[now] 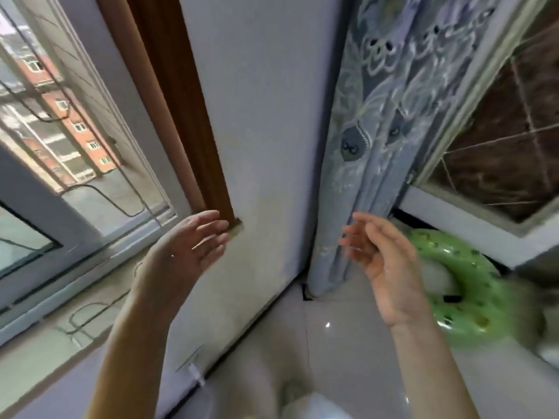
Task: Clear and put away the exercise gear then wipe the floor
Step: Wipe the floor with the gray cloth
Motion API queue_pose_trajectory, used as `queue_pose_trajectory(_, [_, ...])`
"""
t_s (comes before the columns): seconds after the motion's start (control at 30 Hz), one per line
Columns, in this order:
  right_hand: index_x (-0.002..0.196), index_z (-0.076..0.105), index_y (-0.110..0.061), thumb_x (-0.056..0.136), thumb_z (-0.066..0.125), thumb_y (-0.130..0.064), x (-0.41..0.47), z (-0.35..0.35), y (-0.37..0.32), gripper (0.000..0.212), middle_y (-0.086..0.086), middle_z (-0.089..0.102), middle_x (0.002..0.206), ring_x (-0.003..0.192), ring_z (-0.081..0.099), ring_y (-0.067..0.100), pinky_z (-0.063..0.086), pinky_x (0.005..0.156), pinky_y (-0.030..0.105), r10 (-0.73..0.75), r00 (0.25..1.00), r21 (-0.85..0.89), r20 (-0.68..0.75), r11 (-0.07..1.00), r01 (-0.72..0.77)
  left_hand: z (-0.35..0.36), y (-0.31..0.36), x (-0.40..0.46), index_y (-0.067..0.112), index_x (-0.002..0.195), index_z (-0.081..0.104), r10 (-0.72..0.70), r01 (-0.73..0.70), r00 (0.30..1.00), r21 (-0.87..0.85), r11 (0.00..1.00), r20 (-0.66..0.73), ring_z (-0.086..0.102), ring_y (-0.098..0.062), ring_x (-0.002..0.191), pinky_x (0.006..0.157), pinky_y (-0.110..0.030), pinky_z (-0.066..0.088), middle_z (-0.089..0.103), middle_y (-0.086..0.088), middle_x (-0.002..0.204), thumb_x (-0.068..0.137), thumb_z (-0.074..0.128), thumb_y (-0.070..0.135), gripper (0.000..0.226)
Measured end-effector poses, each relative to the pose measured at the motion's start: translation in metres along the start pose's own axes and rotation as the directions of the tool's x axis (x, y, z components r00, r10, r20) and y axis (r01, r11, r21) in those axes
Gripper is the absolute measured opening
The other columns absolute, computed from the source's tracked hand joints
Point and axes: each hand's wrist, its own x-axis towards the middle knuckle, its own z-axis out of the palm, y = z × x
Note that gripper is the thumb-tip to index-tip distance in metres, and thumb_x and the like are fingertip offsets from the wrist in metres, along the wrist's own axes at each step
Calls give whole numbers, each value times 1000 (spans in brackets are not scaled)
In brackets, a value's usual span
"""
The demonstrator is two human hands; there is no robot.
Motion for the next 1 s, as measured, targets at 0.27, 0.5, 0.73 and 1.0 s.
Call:
queue_pose_trajectory(0.27, [89,67,-17,87,51,-17,-114,-35,-3,17,-1,68,75,68,64,12,48,62,19,-97,909,-45,-405,995,86,34,-43,-10,18,82,77,-290,262,914,132,956,283,69,-12,77,71,-22,56,72,0,87,46,77,36,40])
queue_pose_trajectory(0.5, [93,63,-13,94,41,-5,-235,-63,-10,23,-2,68,71,66,64,11,48,61,17,-169,670,-93,-723,985,148,80,-86,-43,15,84,77,-465,377,726,273,885,507,68,-13,77,74,-22,56,71,-2,86,59,75,35,31])
queue_pose_trajectory(0.73, [92,63,-12,93,41,-4,-353,-87,-20,24,-3,68,69,64,63,11,47,59,16,-228,332,-150,-915,958,244,157,-145,-118,8,101,64,-618,382,477,485,786,625,66,-11,70,66,-18,55,70,-1,78,92,40,16,27])
queue_pose_trajectory(1.0, [88,69,-15,91,48,-11,-492,-113,-29,22,2,68,74,69,63,15,50,63,18,-203,-29,-201,-979,924,325,237,-213,-230,11,101,64,-716,325,137,652,685,684,68,-13,76,66,-19,55,71,-2,84,53,79,40,58])
